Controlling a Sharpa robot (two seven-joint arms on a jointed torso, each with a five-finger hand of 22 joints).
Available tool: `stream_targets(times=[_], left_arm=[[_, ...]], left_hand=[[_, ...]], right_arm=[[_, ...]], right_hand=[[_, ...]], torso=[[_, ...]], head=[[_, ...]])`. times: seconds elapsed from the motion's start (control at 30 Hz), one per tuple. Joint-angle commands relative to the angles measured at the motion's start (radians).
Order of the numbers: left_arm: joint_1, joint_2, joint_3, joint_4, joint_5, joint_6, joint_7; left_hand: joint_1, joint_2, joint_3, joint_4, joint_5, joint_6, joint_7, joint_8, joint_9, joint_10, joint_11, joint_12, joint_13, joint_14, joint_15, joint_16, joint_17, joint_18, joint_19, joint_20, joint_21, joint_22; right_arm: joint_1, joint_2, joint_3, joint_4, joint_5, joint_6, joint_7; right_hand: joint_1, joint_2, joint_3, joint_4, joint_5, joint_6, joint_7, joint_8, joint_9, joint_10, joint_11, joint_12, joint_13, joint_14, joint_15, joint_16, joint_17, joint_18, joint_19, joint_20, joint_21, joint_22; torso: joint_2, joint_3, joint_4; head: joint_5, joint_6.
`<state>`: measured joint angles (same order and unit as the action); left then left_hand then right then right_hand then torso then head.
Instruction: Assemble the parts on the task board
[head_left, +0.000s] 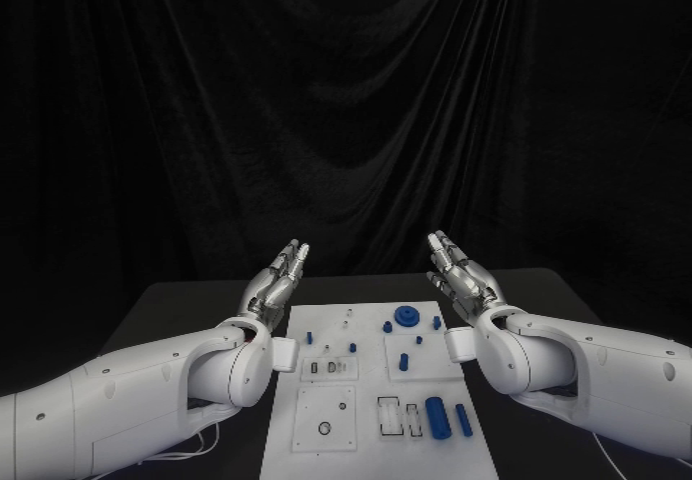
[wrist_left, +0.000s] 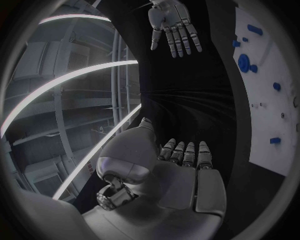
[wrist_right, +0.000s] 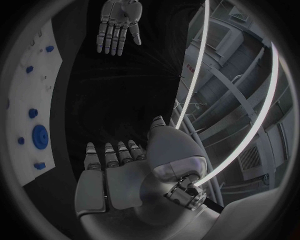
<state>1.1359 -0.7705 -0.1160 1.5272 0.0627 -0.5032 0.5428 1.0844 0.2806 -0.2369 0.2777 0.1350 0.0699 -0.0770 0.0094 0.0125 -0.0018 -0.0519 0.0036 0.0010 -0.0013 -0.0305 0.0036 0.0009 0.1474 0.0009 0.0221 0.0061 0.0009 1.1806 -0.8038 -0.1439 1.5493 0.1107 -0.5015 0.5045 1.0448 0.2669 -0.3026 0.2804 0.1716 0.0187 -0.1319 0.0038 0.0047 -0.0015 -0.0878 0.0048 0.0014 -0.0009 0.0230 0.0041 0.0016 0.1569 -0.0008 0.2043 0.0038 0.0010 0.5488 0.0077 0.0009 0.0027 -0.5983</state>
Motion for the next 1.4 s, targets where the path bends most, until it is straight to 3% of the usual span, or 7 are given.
stream_targets(times=[0.03, 0.27, 0.57, 0.6, 0.87, 1.13, 1.4], left_arm=[[0.021, 0.005, -0.017, -0.009, 0.069, 0.236, 0.077], [0.066, 0.012, -0.072, -0.029, 0.123, 0.445, 0.125], [0.085, 0.014, -0.095, -0.038, 0.147, 0.534, 0.145], [0.084, -0.027, -0.096, -0.113, -0.072, 0.602, 0.241], [0.083, -0.053, -0.096, -0.112, -0.084, 0.593, 0.254], [0.084, -0.123, -0.096, -0.065, -0.111, 0.575, 0.260], [0.085, -0.168, -0.096, -0.029, -0.127, 0.559, 0.270]], left_hand=[[0.056, 0.007, -0.009, 0.013, 0.008, 0.013, -0.007, 0.005, 0.002, 0.002, 0.004, -0.004, -0.001, 0.001, -0.030, -0.004, -0.001, 0.023, -0.001, 0.019, -0.006, -0.001], [0.087, 0.010, -0.009, 0.015, 0.018, 0.031, 0.020, 0.008, 0.005, 0.002, 0.015, -0.004, -0.001, 0.001, 0.020, -0.004, -0.001, 0.022, -0.001, 0.066, -0.006, -0.001], [0.144, 0.008, -0.010, 0.015, 0.063, 0.108, 0.053, 0.019, 0.013, 0.020, 0.044, 0.002, 0.004, 0.001, 0.111, -0.004, -0.001, 0.000, -0.001, 0.137, -0.006, -0.001], [0.146, 0.008, -0.010, 0.015, 0.064, 0.110, 0.055, 0.019, 0.013, 0.022, 0.045, 0.002, 0.005, 0.001, 0.109, -0.004, -0.001, 0.003, 0.000, 0.138, -0.006, 0.000], [0.161, 0.009, -0.012, 0.015, 0.078, 0.121, 0.053, 0.019, 0.014, 0.033, 0.064, 0.005, 0.007, 0.001, 0.105, -0.004, -0.001, 0.018, 0.004, 0.150, -0.002, 0.002], [0.195, 0.007, -0.020, 0.015, 0.103, 0.140, 0.048, 0.020, 0.016, 0.081, 0.102, 0.014, 0.018, 0.029, 0.138, 0.009, 0.009, 0.028, 0.031, 0.185, 0.020, 0.015], [0.225, 0.009, -0.020, 0.015, 0.144, 0.154, 0.050, 0.023, 0.018, 0.119, 0.116, 0.021, 0.030, 0.137, 0.155, 0.049, 0.042, 0.033, 0.114, 0.209, 0.080, 0.042]], right_arm=[[0.028, -0.007, -0.021, -0.005, 0.097, 0.238, -0.023], [0.086, -0.018, -0.083, -0.015, 0.173, 0.424, -0.035], [0.106, -0.022, -0.103, -0.018, 0.198, 0.486, -0.039], [0.110, -0.098, -0.104, -0.017, 0.097, 0.557, 0.029], [0.120, -0.128, -0.104, -0.014, -0.009, 0.546, 0.005], [0.186, -0.171, -0.104, 0.017, -0.381, 0.447, -0.114], [0.278, -0.188, -0.104, 0.048, -1.023, 0.270, -0.370]], right_hand=[[0.062, -0.001, -0.014, 0.007, 0.012, 0.015, 0.006, 0.004, 0.003, 0.002, 0.023, -0.005, -0.001, 0.001, 0.035, -0.004, -0.002, 0.021, 0.001, 0.030, -0.004, -0.001], [0.116, -0.011, 0.000, -0.006, 0.041, 0.035, 0.036, 0.009, 0.008, 0.002, 0.089, -0.005, -0.001, 0.001, 0.108, -0.004, -0.002, 0.026, 0.014, 0.082, 0.009, 0.009], [0.163, -0.019, 0.007, -0.006, 0.061, 0.102, 0.081, 0.038, 0.021, 0.002, 0.124, -0.005, -0.001, 0.009, 0.132, 0.007, 0.006, 0.025, 0.149, 0.087, 0.103, 0.059], [0.172, -0.021, 0.008, -0.006, 0.066, 0.110, 0.084, 0.044, 0.022, 0.002, 0.131, -0.005, -0.001, 0.023, 0.143, 0.020, 0.014, 0.024, 0.186, 0.087, 0.125, 0.067], [0.334, -0.024, 0.049, -0.105, 0.237, 0.172, 0.126, 0.081, 0.034, 0.052, 0.232, 0.117, 0.030, 0.296, 0.193, 0.179, 0.096, 0.001, 0.490, 0.087, 0.259, 0.104], [0.550, -0.058, 0.170, -0.314, 0.289, 0.361, 0.218, 0.163, 0.063, 0.238, 0.298, 0.485, 0.092, 0.803, 0.122, 0.457, 0.169, 0.025, 0.887, 0.030, 0.511, 0.212], [0.496, -0.101, 0.156, -0.291, 0.064, 0.591, 0.239, 0.242, 0.093, 0.372, 0.260, 0.611, 0.094, 1.057, 0.046, 0.656, 0.229, 0.029, 1.087, -0.037, 0.755, 0.355]], torso=[[0.000, 0.0001, 0.0002], [0.000, 0.0001, 0.0002], [0.000, 0.0001, 0.0002], [0.054, -0.0042, 0.0294], [0.062, -0.0103, 0.0375], [0.074, -0.0109, 0.0347], [0.081, -0.0177, 0.0522]], head=[[0.000, 0.000], [0.000, 0.000], [0.000, 0.000], [-0.052, -0.060], [-0.049, -0.080], [-0.036, -0.138], [-0.035, -0.202]])
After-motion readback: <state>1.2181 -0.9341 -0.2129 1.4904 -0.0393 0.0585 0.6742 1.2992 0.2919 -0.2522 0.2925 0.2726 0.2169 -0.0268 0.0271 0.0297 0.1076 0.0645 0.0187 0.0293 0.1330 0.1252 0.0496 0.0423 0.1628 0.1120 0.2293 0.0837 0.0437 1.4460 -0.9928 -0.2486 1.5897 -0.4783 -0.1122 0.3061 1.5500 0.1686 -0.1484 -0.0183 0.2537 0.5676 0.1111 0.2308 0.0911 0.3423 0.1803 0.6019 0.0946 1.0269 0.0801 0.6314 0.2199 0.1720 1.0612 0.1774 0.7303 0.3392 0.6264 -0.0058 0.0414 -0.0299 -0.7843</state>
